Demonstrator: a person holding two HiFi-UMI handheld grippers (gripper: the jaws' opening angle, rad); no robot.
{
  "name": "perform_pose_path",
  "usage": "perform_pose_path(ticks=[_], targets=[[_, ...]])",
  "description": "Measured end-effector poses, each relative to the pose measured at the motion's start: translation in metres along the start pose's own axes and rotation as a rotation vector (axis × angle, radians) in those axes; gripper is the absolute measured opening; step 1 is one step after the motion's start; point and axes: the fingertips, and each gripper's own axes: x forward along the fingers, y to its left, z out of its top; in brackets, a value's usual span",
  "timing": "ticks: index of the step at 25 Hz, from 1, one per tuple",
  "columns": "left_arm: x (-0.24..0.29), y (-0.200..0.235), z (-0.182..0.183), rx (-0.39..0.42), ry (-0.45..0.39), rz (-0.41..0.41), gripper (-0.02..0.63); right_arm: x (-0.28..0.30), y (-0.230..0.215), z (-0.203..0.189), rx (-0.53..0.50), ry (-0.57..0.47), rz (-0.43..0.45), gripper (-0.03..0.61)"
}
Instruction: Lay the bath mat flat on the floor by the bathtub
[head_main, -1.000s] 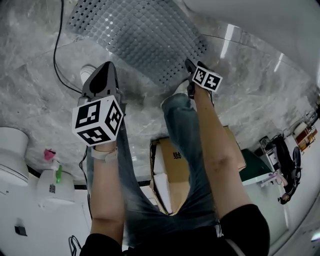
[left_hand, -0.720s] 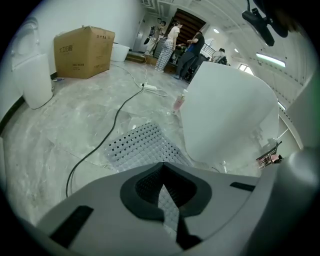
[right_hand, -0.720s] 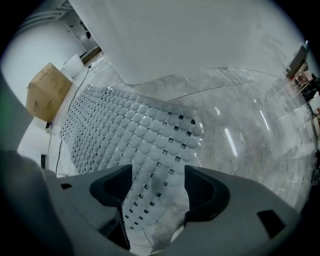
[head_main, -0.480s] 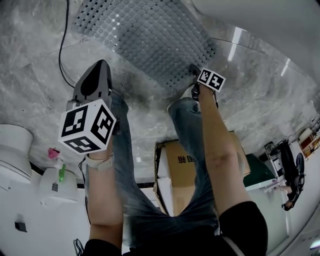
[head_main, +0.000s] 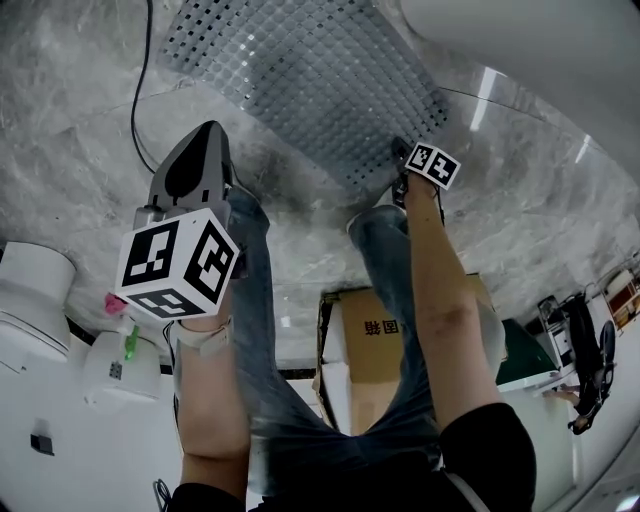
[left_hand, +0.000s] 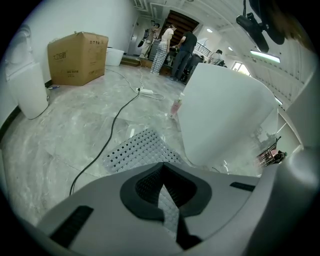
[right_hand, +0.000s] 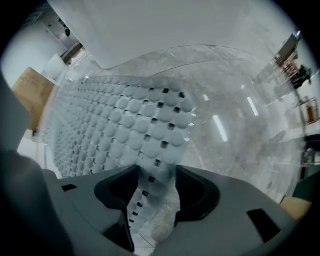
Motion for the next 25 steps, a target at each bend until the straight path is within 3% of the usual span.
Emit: perform_pose_path(ticks=[1, 2, 7, 12, 20, 25], targets=[[0.001, 0.002, -0.002, -0.004, -0.001, 0.003, 0.018, 0.001, -0.002, -0.002, -0.018, 0.013, -0.006, 0.239], [0.003, 0.004, -0.005, -0.007, 0.000, 0.005, 0.018, 0.002, -0.002, -0.004, -0.041, 0.028, -0.004, 0.211], [0.012, -0.001, -0.013, -0.011, 0.011, -0.005, 0.018, -0.008, 0.001, 0.005, -0.144, 0.031, 0.046, 0.175], [0.020, 0.002, -0.028, -0.022, 0.039, 0.000, 0.018, -0.027, 0.000, 0.032, -0.234, -0.013, 0.011, 0.122], [0.023, -0.004, -0.012, -0.007, 0.036, -0.027, 0.017, -0.049, -0.016, 0.065, -0.249, 0.003, -0.055, 0.097], [0.025, -0.021, -0.023, 0.038, 0.062, -0.057, 0.018, -0.066, -0.028, 0.072, -0.277, -0.022, -0.064, 0.087]])
